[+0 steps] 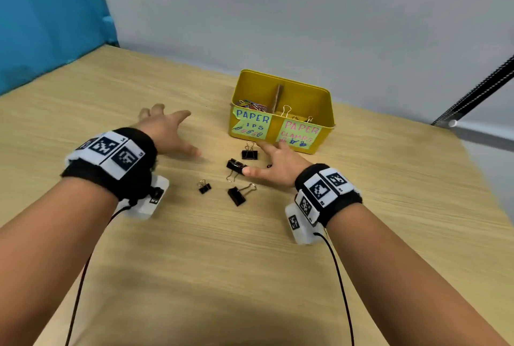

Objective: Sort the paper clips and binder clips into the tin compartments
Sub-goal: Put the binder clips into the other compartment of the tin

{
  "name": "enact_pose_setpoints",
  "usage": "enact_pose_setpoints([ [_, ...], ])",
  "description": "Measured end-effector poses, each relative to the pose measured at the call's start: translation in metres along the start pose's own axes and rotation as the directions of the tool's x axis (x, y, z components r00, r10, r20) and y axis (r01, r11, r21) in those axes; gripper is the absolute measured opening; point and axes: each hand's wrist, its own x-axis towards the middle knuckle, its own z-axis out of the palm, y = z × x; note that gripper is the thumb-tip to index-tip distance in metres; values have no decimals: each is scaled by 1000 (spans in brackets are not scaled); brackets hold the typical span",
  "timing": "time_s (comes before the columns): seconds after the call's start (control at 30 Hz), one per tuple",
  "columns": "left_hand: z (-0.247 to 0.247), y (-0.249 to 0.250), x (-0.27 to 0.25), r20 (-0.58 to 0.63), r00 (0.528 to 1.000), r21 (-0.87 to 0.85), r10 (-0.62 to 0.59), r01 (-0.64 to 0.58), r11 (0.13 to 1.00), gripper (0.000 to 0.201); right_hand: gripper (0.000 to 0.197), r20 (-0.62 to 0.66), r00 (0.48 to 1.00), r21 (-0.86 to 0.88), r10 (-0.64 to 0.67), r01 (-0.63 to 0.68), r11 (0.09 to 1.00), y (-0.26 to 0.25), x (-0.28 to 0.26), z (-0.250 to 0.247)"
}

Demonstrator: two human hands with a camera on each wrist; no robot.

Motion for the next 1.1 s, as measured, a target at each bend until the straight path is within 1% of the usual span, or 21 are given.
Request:
enact_pose_setpoints([
  [0.07,6,-19,-3,97,993,57,-67,61,997,105,106,81,997,-8,17,-16,1000,-12,5,9],
  [0.13,16,-24,-4,173,982,56,-72,63,996,110,113,131,991,-77,35,-25,997,-25,8,18],
  [0.17,21,-23,-4,197,979,57,-49,39,998,112,114,140,990,-116,34,-18,993,-32,9,22],
  [0.27,36,-11,-6,236,971,76,35,-54,996,114,108,104,995,-193,-6,26,981,-46,7,32],
  [0.4,54,9,-12,193,977,109,94,-116,987,104,88,34,999,-180,-29,35,983,-44,6,30],
  [0.47,59,18,-14,182,974,114,137,-159,981,91,74,21,999,-119,-34,36,992,-40,6,29],
  [0.53,62,25,-14,171,968,104,183,-202,974,69,63,25,998,-69,-55,57,996,-37,6,30],
  [0.6,63,30,-14,168,960,81,226,-242,967,47,57,30,995,-28,-91,92,995,-35,6,32],
  [0.7,63,32,-14,177,942,48,286,-298,953,26,50,33,990,20,-140,140,990,-29,4,32],
  [0.73,63,32,-14,177,939,42,295,-307,951,22,47,31,988,28,-149,149,988,-26,3,31],
  [0.83,64,32,-15,167,937,24,306,-314,949,20,43,18,989,72,-145,143,987,-13,-1,26],
  [0.9,64,32,-14,163,935,-15,315,-317,948,20,41,9,991,144,-135,132,981,-3,-3,23],
  [0.93,63,32,-13,158,934,-36,321,-319,947,20,39,10,991,211,-134,128,969,1,-5,21],
  [1.03,58,34,-12,127,928,-97,349,-339,936,21,37,17,992,475,-129,105,874,13,-11,14],
  [1.1,52,40,-11,94,920,-150,380,-364,919,20,40,-18,991,602,-129,114,790,18,-16,5],
])
